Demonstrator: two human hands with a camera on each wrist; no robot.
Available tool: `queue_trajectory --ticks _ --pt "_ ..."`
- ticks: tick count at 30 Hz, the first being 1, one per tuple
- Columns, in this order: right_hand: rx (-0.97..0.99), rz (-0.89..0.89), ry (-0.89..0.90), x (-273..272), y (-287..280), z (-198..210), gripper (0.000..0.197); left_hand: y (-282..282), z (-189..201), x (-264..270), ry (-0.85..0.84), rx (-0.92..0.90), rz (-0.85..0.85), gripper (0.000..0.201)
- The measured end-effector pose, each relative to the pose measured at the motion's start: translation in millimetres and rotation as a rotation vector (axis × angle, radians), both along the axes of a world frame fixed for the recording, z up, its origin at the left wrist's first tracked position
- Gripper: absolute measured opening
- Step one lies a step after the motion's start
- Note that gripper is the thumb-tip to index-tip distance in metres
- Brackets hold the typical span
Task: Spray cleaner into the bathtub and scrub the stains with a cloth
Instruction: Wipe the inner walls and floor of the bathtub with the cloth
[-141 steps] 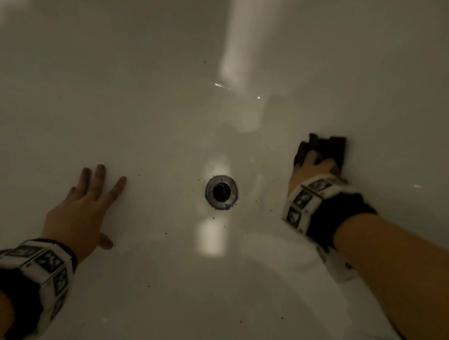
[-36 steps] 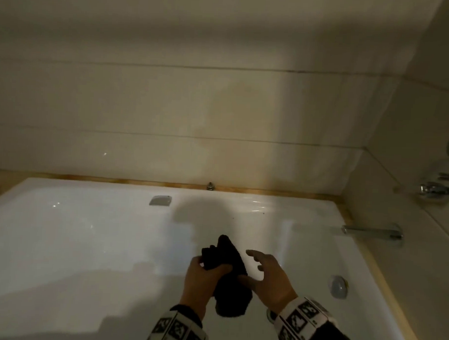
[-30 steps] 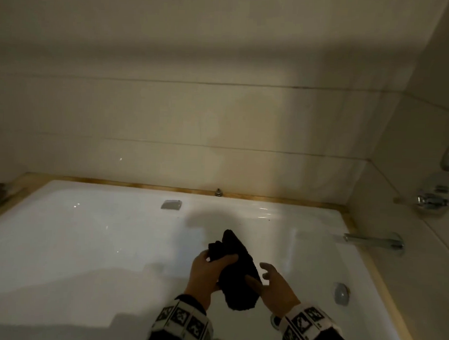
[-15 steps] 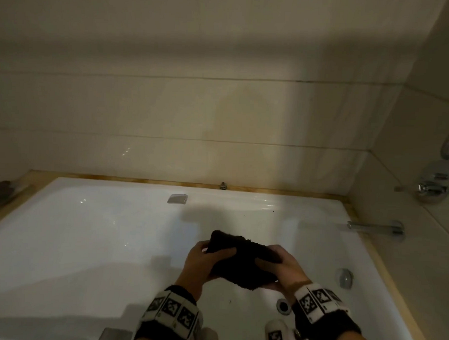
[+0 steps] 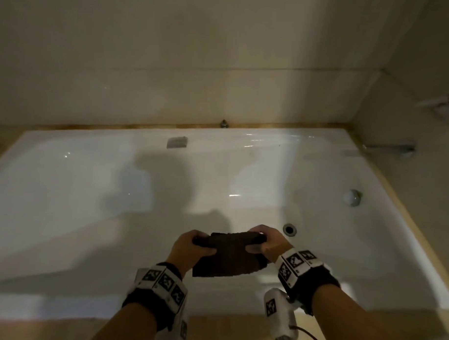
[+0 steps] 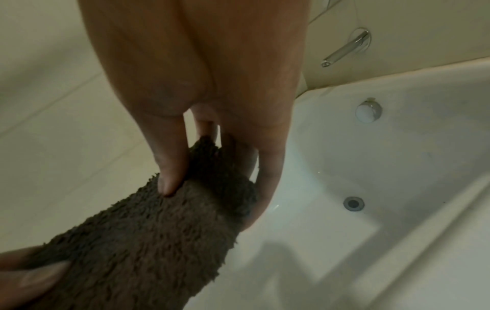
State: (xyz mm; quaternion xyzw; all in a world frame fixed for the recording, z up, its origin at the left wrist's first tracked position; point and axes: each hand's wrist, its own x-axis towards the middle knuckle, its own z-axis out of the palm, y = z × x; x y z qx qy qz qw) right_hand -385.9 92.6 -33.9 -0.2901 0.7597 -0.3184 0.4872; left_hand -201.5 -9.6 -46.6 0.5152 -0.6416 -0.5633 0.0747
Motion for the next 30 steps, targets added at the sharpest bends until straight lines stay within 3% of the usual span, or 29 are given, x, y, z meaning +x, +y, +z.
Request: queue_trajectory --ticks 5,9,15,20,25,28,30 --pt "0.144 0.052 0.050 19.5 8.5 -41.0 0.033 4.1 -41.8 19.0 -0.107 -0.064 -0.069 0.031" --pt "0.234 0.147 0.088 36.9 12.3 -84.0 0.037 12.6 -85.3 31.3 -0.167 -0.005 -0.096 0.029" --pt "0.317 0.185 0.153 54.7 26.2 -153.3 0.035 35.5 -150.3 40.3 -0.329 -0.057 -0.159 0.022" --pt "0.386 0.224 0.203 59.2 35.1 -191.0 0.031 44.3 -180.0 44.3 -0.366 -0.085 -0.211 0.029" --pt "0.450 0.416 0.293 57.2 26.0 -188.8 0.025 37.9 -168.8 43.0 -0.447 -0.115 -0.297 0.024" --pt "0.465 0.593 0.414 52.4 7.9 -164.3 0.045 17.8 -136.6 43.9 -0.495 -0.228 -0.297 0.017" --pt "0.399 0.611 0.511 45.0 -16.5 -135.3 0.044 -3.1 -104.0 45.6 -0.502 -0.292 -0.253 0.016"
